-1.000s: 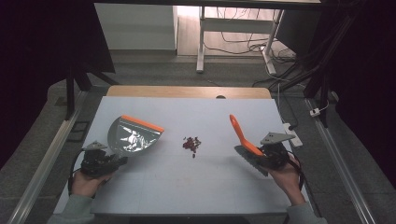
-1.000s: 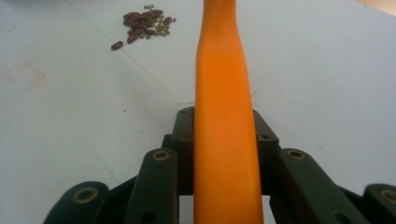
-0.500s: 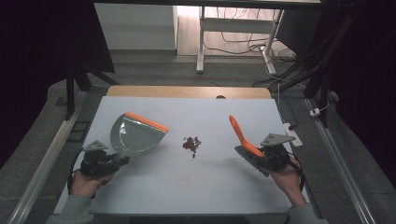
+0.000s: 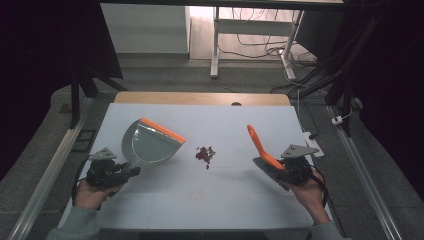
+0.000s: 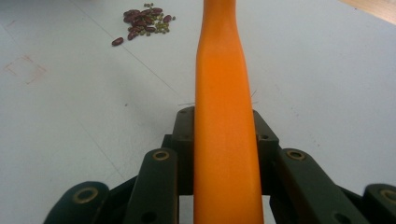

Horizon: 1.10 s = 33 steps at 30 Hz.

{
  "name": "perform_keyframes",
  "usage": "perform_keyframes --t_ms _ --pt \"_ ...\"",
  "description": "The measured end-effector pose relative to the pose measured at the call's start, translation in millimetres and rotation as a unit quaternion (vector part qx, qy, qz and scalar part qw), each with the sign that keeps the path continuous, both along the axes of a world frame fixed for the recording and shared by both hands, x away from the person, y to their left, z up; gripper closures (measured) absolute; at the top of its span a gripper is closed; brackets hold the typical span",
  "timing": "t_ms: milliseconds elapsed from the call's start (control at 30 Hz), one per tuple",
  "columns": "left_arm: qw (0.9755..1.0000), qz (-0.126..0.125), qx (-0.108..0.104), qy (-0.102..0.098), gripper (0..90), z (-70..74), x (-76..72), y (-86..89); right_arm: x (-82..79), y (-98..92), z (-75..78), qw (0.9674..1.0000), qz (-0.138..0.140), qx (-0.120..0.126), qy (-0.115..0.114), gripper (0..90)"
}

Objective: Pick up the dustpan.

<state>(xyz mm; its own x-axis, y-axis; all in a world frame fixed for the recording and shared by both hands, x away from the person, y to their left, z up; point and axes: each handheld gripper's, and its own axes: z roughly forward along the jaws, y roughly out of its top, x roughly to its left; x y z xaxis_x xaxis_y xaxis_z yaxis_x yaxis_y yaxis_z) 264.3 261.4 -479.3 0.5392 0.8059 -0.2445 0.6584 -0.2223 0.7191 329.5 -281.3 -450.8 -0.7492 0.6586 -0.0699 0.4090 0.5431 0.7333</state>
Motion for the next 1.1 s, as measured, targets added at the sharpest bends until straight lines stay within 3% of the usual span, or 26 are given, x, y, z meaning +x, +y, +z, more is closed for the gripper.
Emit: perform_keyframes --t_ms 300,533,1100 --pt "0.9994 -0.032 0.004 -0.009 61.6 6.4 -3.7 -6.0 0.3 -1.7 0.3 1.0000 0.000 0.001 -0.003 70.8" --pt "0.9982 -0.059 0.010 0.001 61.7 6.8 -5.1 -11.1 -0.2 -1.2 0.7 1.0000 0.000 0.002 -0.003 70.8" --pt "0.9901 -0.129 0.048 0.029 61.7 1.0 -6.1 -29.0 0.7 0.4 -0.2 1.0000 0.003 -0.001 -0.002 70.8"
